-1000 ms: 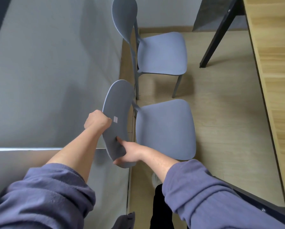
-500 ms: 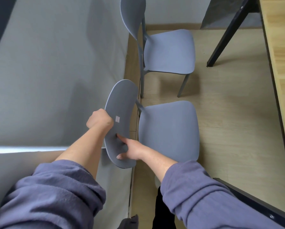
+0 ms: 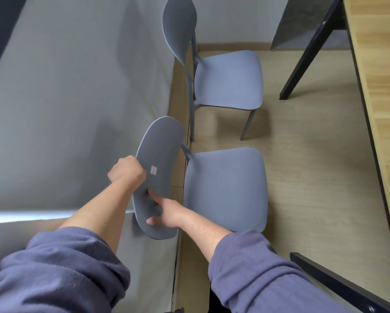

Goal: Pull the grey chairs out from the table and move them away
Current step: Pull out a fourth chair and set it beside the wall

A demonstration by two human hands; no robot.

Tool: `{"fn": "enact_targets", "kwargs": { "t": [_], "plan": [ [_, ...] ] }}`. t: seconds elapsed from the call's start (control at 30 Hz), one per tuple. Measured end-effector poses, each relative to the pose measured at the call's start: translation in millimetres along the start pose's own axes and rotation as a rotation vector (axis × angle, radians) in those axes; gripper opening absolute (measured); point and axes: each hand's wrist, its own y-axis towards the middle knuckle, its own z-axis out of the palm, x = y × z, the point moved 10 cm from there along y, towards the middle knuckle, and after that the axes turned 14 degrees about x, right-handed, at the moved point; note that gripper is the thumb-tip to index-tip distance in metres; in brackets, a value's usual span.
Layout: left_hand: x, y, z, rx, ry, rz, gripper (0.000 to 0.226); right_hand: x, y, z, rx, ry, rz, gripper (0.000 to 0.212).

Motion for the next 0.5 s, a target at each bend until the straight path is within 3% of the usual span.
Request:
{"fn": "enact_targets", "kwargs": {
  "t": [0.3,0.5],
  "plan": [
    [-3.6,-10.6,1.5,-0.036,0.019,-0.029,0.035,-22.7,-8.8,-8.2,-0.002,-0.007,0.037,0.085],
    [-12.6,-37.4,16.3,-0.057,-0.197,0.047,0.056,-62.9,-62.7,-57.9,-0.154,0.129,0.076,0.082]
  ]
}}
